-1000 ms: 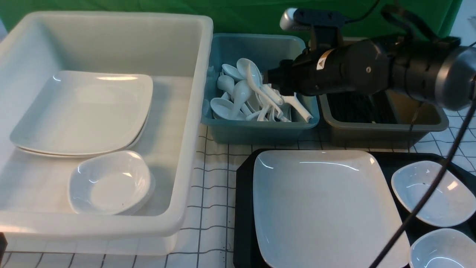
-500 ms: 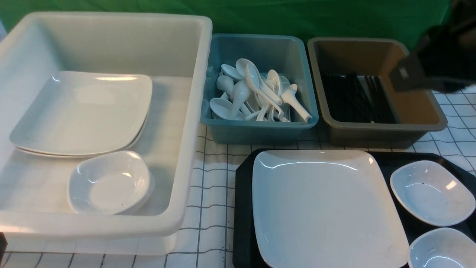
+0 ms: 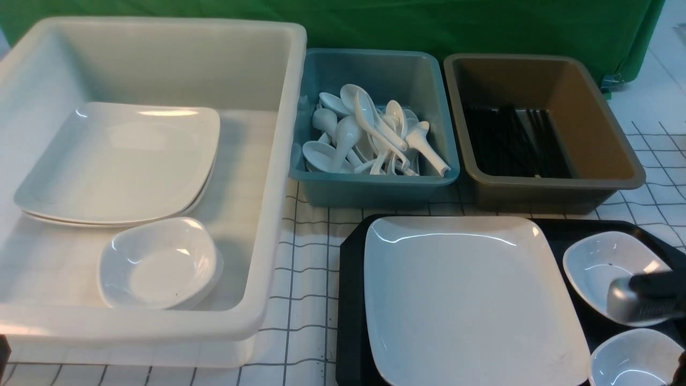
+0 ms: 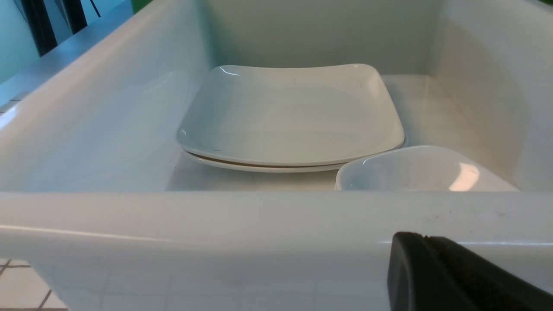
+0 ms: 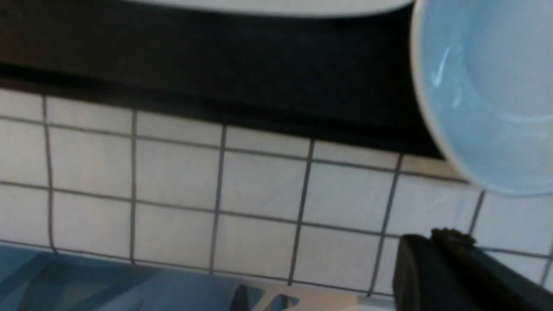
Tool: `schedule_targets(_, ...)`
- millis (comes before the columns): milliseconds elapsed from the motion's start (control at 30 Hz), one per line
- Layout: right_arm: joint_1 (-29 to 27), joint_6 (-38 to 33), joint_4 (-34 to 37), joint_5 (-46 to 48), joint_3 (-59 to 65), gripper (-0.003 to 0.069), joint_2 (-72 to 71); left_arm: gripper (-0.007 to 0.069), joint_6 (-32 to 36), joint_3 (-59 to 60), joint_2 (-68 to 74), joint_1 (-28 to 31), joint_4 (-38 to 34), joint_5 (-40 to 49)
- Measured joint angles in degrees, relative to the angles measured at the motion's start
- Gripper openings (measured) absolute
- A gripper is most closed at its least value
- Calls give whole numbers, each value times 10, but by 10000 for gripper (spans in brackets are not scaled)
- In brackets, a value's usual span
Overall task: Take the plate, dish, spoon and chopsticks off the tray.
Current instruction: Use the right arm to grab a small plate from the dinner plate
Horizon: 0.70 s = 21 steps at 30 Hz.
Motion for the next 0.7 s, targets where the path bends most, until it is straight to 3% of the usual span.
schedule_targets(200,1,-32,9,-56,57,372,0,21,-1,0,0,0,0,0)
schedule_targets(233,1,-54,9,-75,57,450,0,21,-1,0,0,0,0,0)
schedule_targets(300,1,-84,9,-114,57,519,0,21,-1,0,0,0,0,0)
schedule_targets(500,1,-108,-28,-126,55,540,32,21,-1,0,0,0,0,0)
schedule_targets(700,1,-55,-103,-128,55,540,89,21,-1,0,0,0,0,0)
